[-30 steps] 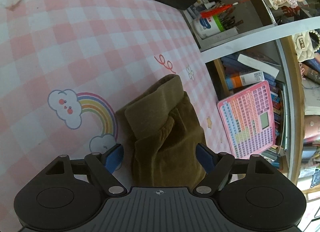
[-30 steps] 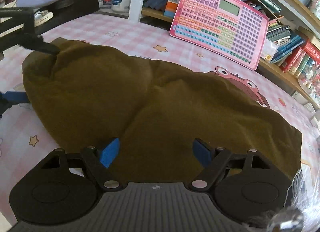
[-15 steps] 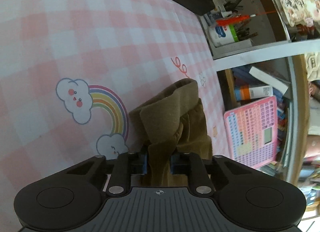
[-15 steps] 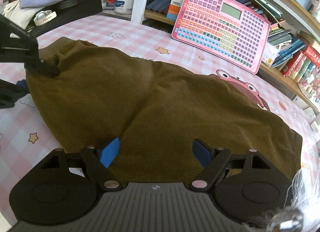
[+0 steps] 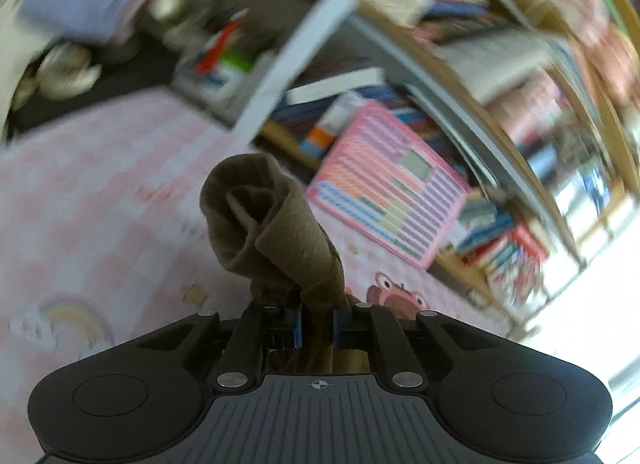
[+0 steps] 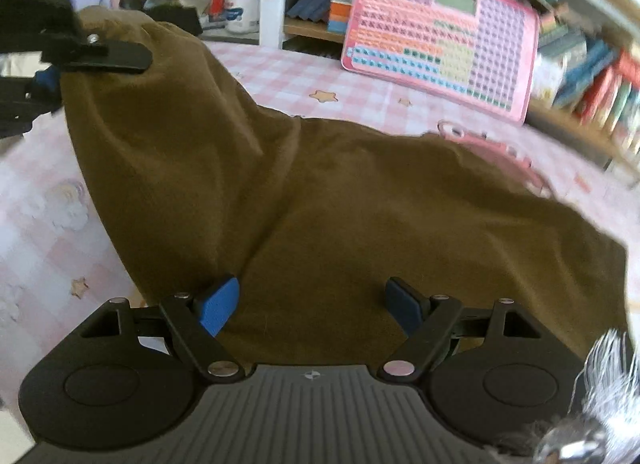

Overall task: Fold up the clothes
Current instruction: 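Grasp the trouser cuff with the left gripper and lift it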

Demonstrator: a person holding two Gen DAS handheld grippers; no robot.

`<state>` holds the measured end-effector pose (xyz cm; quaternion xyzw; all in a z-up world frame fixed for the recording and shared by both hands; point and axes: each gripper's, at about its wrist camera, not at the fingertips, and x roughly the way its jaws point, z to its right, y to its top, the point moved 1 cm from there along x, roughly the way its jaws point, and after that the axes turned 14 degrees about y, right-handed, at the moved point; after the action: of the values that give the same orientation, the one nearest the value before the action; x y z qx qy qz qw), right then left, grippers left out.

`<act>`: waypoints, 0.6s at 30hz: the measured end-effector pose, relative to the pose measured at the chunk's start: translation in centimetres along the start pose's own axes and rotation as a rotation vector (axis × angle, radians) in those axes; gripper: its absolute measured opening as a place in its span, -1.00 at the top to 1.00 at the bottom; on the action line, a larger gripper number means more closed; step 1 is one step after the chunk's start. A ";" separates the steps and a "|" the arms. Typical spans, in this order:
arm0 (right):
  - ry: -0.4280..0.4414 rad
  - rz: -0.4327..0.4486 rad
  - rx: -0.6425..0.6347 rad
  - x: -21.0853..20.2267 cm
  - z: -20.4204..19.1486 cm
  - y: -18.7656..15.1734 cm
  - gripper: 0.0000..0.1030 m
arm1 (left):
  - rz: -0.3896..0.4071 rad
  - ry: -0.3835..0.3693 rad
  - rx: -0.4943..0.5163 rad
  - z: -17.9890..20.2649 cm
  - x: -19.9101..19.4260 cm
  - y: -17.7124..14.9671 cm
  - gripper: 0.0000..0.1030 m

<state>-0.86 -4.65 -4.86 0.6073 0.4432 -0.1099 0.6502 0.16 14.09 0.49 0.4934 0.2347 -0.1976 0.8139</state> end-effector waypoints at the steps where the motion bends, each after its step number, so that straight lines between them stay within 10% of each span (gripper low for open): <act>1: 0.011 0.009 0.022 -0.6 0.7 -0.1 -0.54 | 0.021 0.006 0.060 1.2 -0.4 -0.1 0.79; 13: 0.006 0.060 0.344 -8.4 12.6 -4.5 -0.54 | 0.075 0.091 0.724 14.8 -0.1 -7.9 0.64; 18: 0.018 0.058 0.470 -10.4 16.9 -6.7 -0.54 | -0.165 0.063 0.723 17.3 2.2 -12.1 -0.33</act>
<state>-3.96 -25.38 -4.35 0.7554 0.3936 -0.1862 0.4897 -1.51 -6.85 -2.41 0.7345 0.2136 -0.3173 0.5605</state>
